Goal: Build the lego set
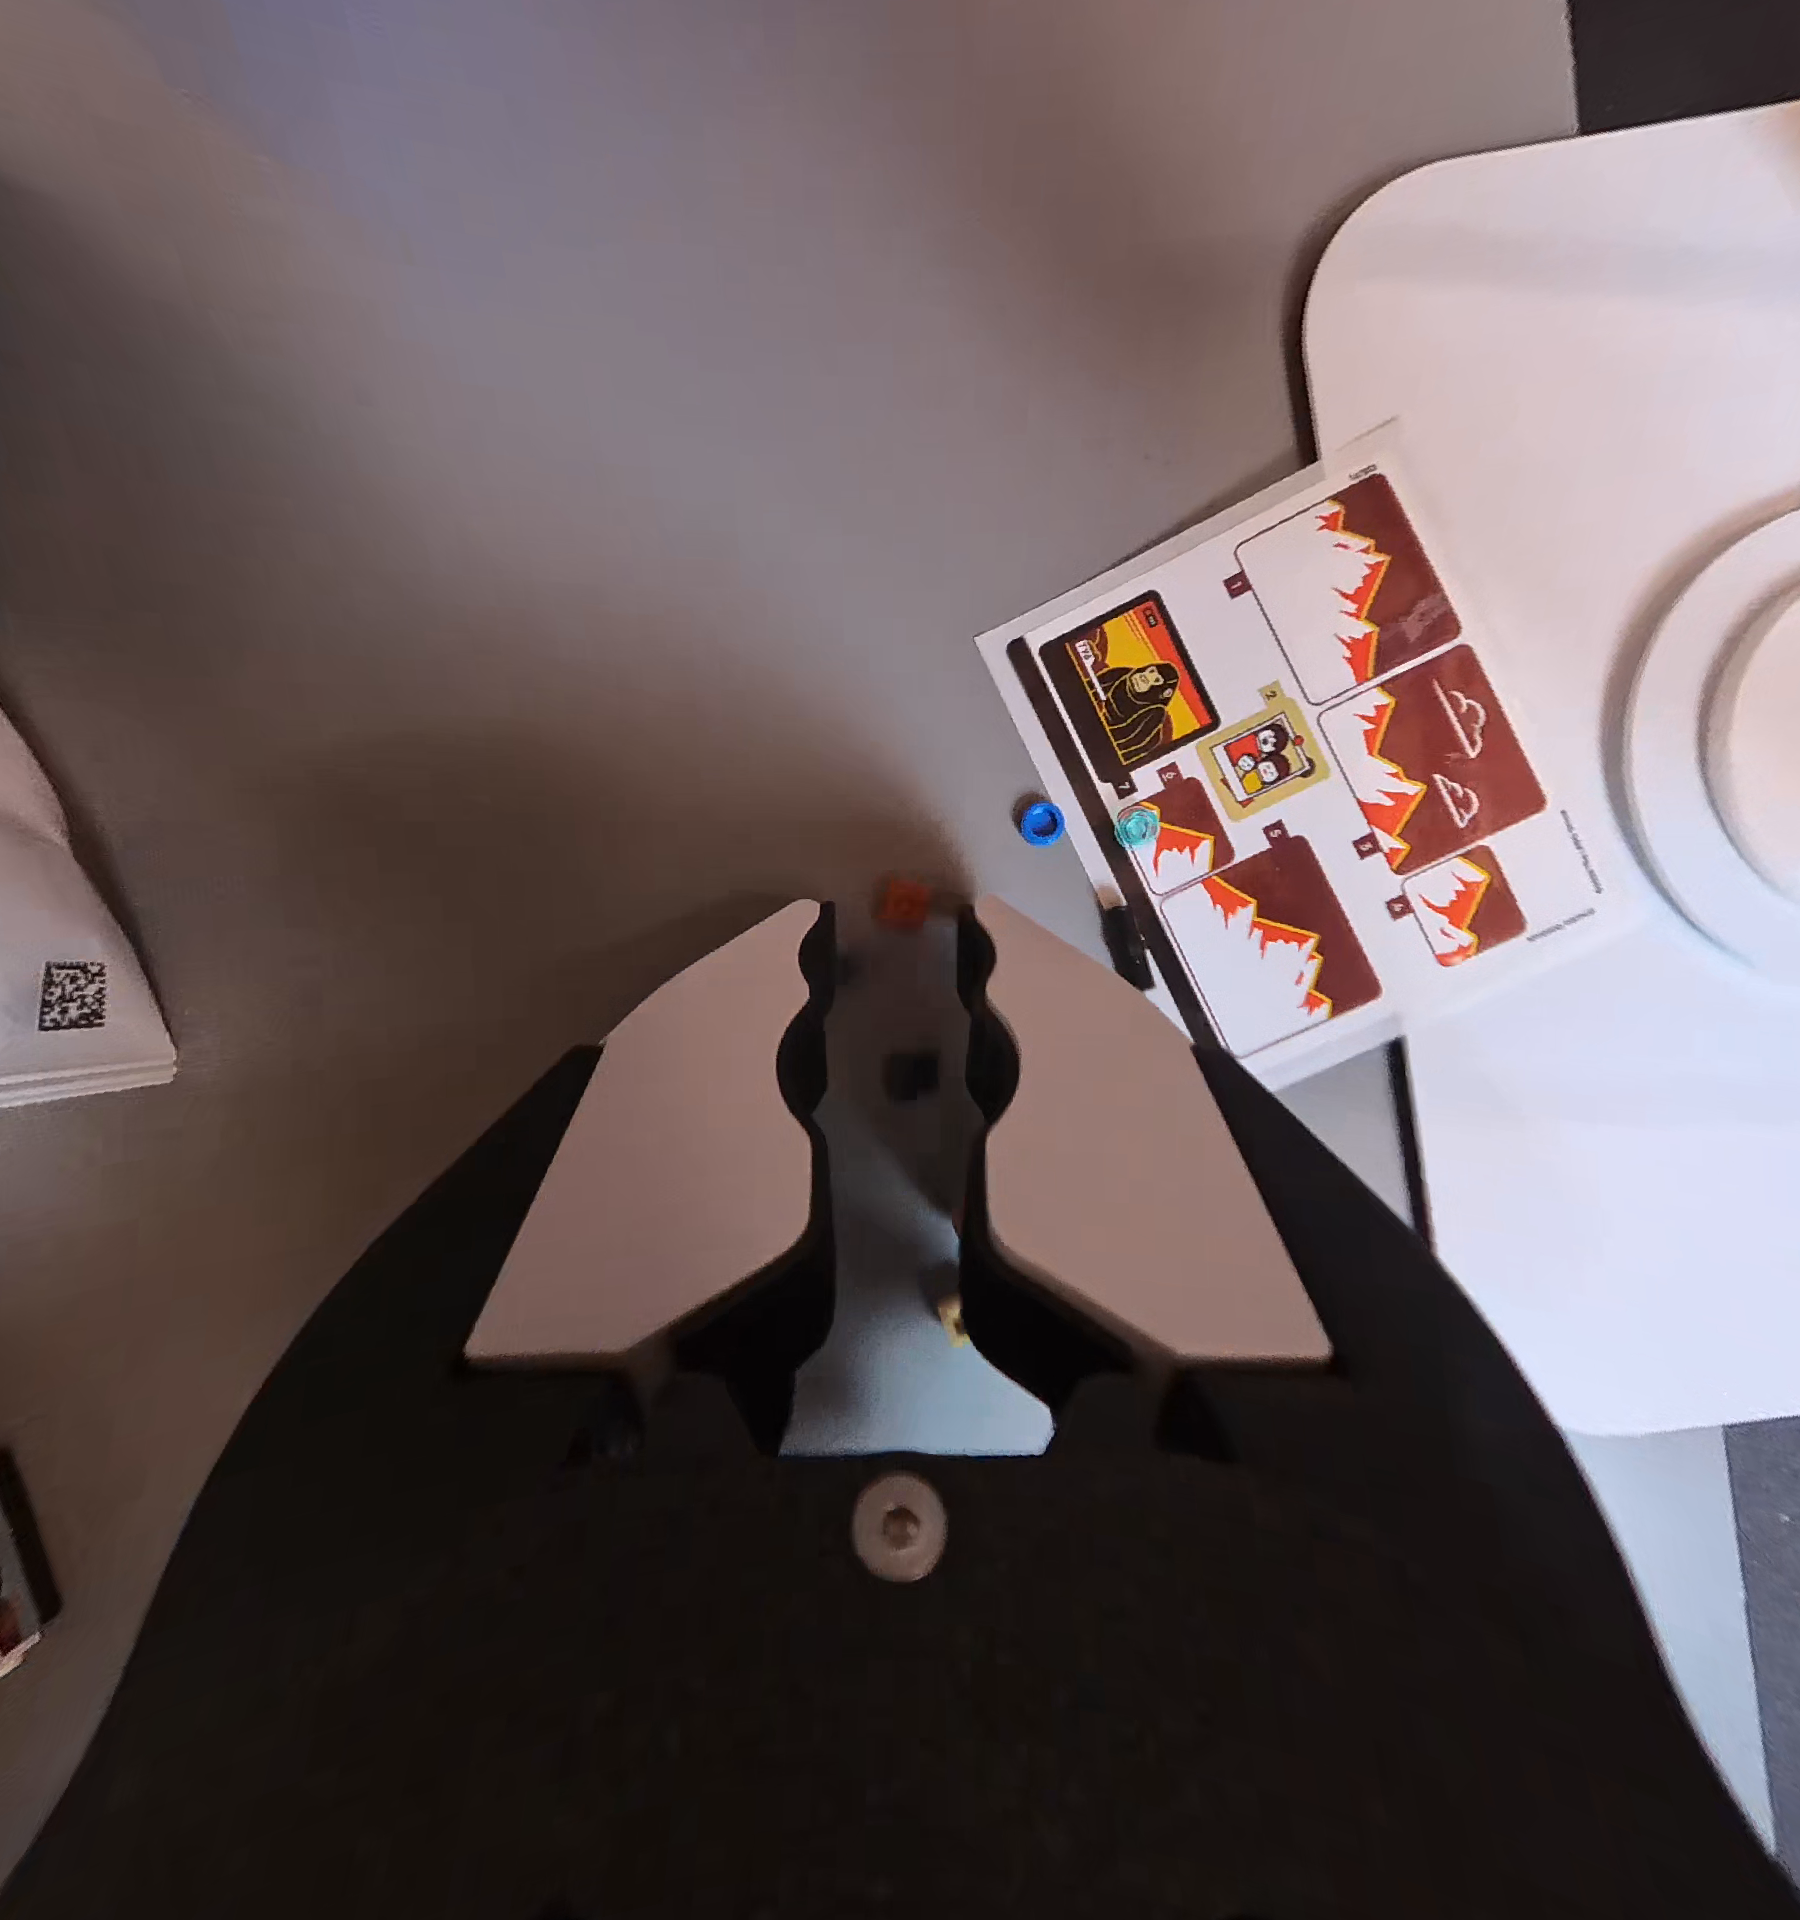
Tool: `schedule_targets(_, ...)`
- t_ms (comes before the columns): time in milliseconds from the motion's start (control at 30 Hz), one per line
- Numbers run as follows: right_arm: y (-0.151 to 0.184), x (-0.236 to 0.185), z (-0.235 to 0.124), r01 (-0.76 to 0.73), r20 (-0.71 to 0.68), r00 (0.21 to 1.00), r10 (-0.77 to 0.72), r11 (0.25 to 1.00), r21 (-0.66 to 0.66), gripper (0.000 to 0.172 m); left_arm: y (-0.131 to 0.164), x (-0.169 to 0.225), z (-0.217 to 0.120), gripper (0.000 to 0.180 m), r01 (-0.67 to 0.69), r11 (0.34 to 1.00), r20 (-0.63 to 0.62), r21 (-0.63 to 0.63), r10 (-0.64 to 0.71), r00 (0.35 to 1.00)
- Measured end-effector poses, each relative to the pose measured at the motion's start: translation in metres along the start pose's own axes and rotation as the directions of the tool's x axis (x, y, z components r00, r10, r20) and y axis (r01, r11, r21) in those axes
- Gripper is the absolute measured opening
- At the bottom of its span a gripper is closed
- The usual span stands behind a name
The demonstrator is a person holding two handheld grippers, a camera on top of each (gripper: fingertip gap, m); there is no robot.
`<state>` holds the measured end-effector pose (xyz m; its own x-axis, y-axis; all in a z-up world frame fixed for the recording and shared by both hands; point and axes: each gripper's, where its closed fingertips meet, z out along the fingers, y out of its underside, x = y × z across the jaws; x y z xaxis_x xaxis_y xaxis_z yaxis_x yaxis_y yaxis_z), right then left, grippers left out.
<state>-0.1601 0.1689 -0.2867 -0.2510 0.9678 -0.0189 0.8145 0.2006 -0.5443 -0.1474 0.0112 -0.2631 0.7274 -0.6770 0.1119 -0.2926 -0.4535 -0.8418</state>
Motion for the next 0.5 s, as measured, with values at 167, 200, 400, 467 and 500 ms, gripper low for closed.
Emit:
schedule_targets(167, -0.002, -0.002, 0.001, 0.022, 0.012, 1.000, -0.022, 1.000, -0.012, 0.008, 0.001, 0.000, 0.000, 0.000, 0.001, 1.000, 0.000, -0.002, -0.001, 1.000)
schedule_targets(200, -0.004, -0.007, -0.001, 0.036, 0.024, 0.999, -0.036, 0.999, -0.001, 0.008, 0.001, 0.000, 0.000, 0.000, 0.003, 1.000, 0.000, -0.003, -0.003, 1.000)
schedule_targets(400, -0.059, -0.087, -0.057, 0.138, 0.220, 0.955, -0.198, 0.955, 0.263, 0.008, 0.003, -0.002, 0.001, 0.000, 0.020, 1.000, 0.001, -0.012, -0.020, 1.000)
schedule_targets(467, -0.069, -0.116, -0.073, 0.166, 0.281, 0.925, -0.257, 0.936, 0.309, 0.008, 0.003, -0.002, 0.001, 0.001, 0.022, 1.000, 0.001, -0.011, -0.022, 1.000)
schedule_targets(500, -0.071, -0.126, -0.076, 0.186, 0.289, 0.916, -0.280, 0.932, 0.312, 0.008, 0.003, -0.002, 0.001, 0.000, 0.021, 1.000, 0.001, -0.012, -0.021, 1.000)
